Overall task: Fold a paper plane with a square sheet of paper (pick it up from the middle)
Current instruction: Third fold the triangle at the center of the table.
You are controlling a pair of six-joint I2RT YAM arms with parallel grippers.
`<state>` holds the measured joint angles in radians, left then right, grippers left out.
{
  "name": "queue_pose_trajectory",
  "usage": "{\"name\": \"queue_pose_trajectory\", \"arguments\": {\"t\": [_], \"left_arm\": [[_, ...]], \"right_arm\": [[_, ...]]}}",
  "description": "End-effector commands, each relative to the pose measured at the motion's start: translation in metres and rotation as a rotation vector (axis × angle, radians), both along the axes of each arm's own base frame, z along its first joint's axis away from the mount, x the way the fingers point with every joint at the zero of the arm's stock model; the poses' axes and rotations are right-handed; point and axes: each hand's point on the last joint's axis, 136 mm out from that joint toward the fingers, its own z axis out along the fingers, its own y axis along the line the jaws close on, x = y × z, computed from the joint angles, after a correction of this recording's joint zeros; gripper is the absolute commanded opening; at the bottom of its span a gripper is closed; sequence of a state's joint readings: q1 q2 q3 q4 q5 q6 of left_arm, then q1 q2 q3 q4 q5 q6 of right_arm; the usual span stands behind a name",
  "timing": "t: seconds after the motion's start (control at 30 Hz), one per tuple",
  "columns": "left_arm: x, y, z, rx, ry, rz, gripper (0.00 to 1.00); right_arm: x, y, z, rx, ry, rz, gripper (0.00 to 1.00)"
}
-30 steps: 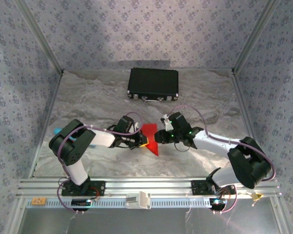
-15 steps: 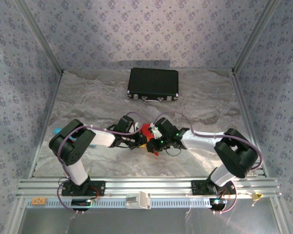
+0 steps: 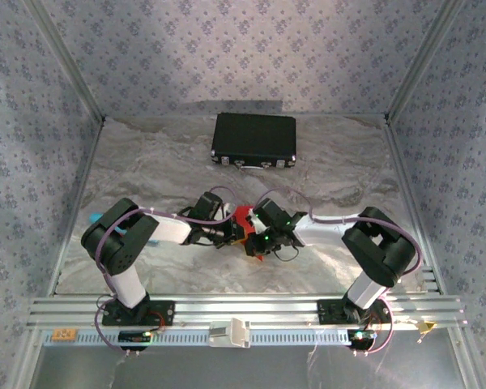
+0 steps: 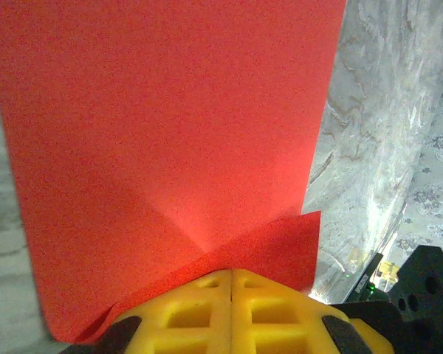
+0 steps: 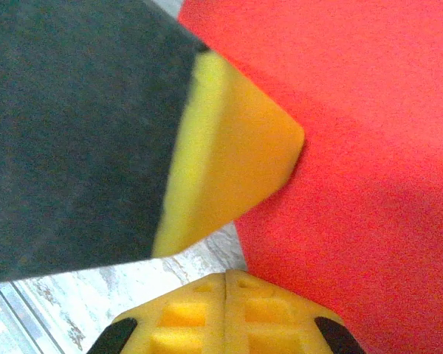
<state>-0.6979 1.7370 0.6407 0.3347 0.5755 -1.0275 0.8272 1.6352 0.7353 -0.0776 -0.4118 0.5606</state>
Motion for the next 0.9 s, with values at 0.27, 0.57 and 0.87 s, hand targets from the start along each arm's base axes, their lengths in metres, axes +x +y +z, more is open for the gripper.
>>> {"name": "queue_pose_trajectory", "arguments": {"t": [0.27,0.57,0.87], "left_arm": [[-0.006,0.015,-0.026,0.109,0.042,0.009,0.0],[-0.007,0.018,-0.033,0.125,0.057,0.016,0.0],[-0.006,0.019,-0.033,0.124,0.055,0.018,0.0]], "right_arm": [[-0.018,-0.02,-0.011,-0.013,0.033,-0.041,0.06],[-0.034,-0.04,-0.02,-0.015,0.058,-0.076,0.07],[-0.053,-0.06,-0.026,0.006,0.084,-0.125,0.08]]}}
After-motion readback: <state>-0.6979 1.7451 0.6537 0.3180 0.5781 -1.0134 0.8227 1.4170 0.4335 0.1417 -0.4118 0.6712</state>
